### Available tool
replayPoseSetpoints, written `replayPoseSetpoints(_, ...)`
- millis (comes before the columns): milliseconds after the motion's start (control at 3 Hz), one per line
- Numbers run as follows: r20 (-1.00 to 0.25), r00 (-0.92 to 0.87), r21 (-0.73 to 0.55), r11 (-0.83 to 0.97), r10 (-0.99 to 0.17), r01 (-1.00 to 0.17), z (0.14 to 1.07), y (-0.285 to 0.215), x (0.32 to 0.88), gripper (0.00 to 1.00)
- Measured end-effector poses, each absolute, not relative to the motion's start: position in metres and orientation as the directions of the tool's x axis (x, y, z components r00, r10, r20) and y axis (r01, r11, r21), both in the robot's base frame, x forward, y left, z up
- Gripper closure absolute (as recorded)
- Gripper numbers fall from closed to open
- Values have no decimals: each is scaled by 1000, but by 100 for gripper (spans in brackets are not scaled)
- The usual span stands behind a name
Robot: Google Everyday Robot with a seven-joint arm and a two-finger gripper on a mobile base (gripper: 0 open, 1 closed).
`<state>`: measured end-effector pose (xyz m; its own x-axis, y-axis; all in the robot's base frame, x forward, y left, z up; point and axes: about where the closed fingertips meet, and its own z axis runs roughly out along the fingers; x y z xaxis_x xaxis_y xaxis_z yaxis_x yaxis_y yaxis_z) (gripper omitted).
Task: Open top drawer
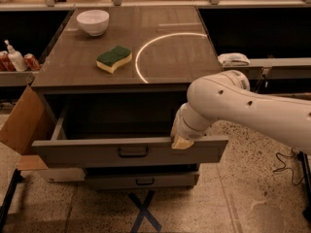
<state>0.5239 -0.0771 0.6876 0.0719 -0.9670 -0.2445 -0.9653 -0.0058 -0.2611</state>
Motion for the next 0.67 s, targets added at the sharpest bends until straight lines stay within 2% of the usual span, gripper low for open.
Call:
replayPoseSetpoints(333,-244,73,-262,-7,-967,-965,688,-77,523,6)
replayPoseSetpoints(667,-243,74,-263,-7,-967,-965,689,-77,523,0)
